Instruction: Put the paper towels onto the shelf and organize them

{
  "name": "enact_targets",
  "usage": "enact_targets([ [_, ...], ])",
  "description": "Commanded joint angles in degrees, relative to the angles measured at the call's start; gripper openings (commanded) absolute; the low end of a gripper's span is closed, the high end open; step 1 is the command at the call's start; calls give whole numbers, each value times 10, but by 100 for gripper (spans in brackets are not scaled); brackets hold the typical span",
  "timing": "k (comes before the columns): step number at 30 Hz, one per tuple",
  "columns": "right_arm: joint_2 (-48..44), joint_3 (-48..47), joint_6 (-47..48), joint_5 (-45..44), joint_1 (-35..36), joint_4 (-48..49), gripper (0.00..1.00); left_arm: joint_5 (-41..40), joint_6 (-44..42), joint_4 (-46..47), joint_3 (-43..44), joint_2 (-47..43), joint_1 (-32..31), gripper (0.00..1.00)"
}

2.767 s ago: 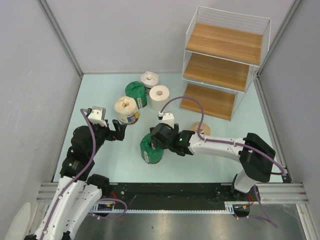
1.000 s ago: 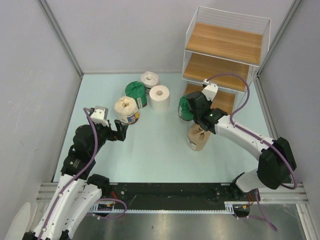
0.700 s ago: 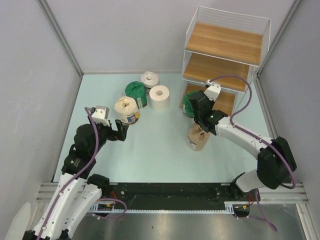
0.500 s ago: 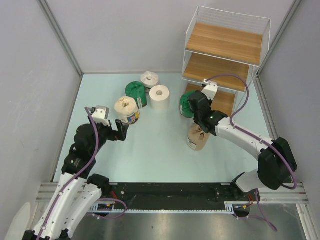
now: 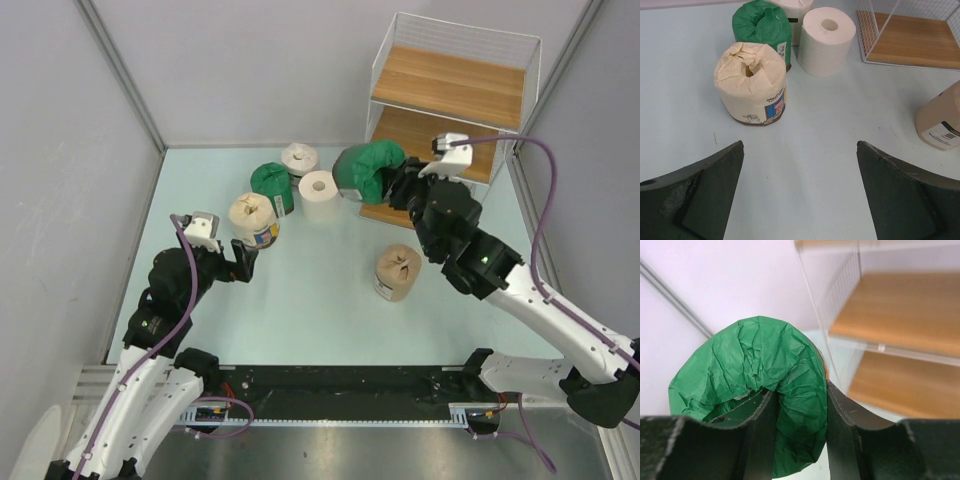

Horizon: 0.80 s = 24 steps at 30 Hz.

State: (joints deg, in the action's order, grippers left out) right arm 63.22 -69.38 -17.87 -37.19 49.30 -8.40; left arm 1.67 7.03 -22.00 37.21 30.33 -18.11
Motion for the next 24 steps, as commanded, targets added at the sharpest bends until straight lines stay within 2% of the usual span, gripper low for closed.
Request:
enact_targets([
  [1,4,-98,56,-20,-3,39,25,-2,-2,8,-4,-6,-5,100],
  [5,43,-187,85,-25,-25,36,24,1,-2,8,-4,-4,-6,100],
  [8,99,-284,96,-19,-60,-7,24,2,-2,6,-3,-4,-7,100],
  [17,199,-504,61,71,-194,-129,24,9,-2,7,-4,-1,-12,100],
  [24,248,-565,50,147,-268,-188,24,7,-2,6,-4,-1,-21,100],
])
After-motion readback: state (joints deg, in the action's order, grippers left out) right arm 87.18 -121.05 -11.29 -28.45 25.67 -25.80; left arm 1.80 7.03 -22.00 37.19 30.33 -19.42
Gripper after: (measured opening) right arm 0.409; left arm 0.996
